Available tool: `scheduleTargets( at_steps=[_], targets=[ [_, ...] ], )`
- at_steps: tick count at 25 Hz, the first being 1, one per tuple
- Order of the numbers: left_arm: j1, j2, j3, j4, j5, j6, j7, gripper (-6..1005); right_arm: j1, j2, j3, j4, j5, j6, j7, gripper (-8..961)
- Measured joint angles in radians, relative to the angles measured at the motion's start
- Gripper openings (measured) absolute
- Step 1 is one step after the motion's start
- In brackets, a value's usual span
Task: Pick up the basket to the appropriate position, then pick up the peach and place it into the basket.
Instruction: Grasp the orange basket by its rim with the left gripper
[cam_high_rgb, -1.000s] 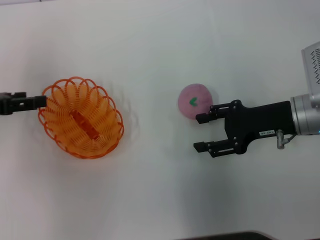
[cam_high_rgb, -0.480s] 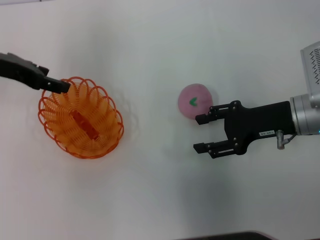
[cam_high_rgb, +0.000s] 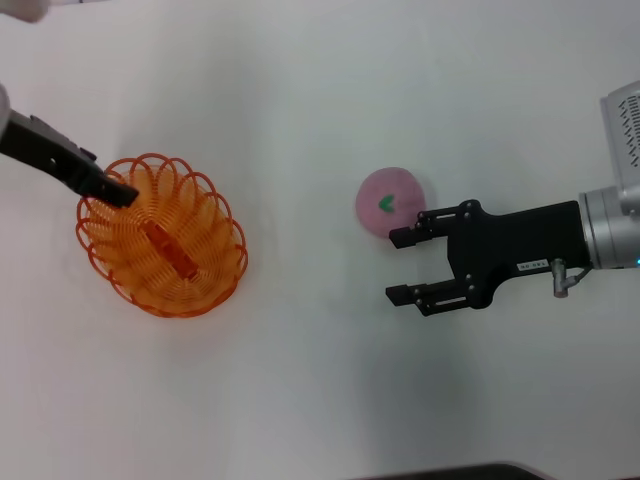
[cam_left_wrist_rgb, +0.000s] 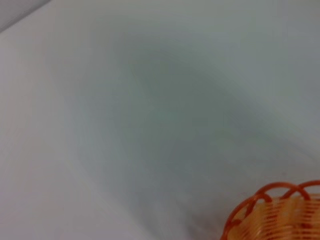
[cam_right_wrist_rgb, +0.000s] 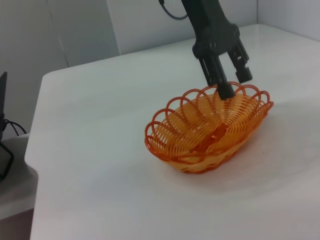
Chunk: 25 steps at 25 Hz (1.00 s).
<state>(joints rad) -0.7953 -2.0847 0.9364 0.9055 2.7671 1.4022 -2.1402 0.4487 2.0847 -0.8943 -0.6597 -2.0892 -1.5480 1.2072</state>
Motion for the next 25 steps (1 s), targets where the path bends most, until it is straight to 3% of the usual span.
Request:
scheduleTargets(
  at_steps=[7,18,25],
  targets=[
    [-0.02,-0.028,0.019,-0.052,0.068,-0.063,-0.003,776,0.002,0.0,0.0,0.0,0.0,0.0,0.0,745],
    [-0.026,-0.04,0.021,-0.044,0.078,-0.049,-0.006,774,0.002,0.0,-0.004,0.0,0.0,0.006,0.002,745],
    [-0.025,-0.037,0.02,-0.043,0.079,-0.049,-0.022,302,0.004,0.0,-0.008,0.0,0.0,0.006,0.004,746]
  ],
)
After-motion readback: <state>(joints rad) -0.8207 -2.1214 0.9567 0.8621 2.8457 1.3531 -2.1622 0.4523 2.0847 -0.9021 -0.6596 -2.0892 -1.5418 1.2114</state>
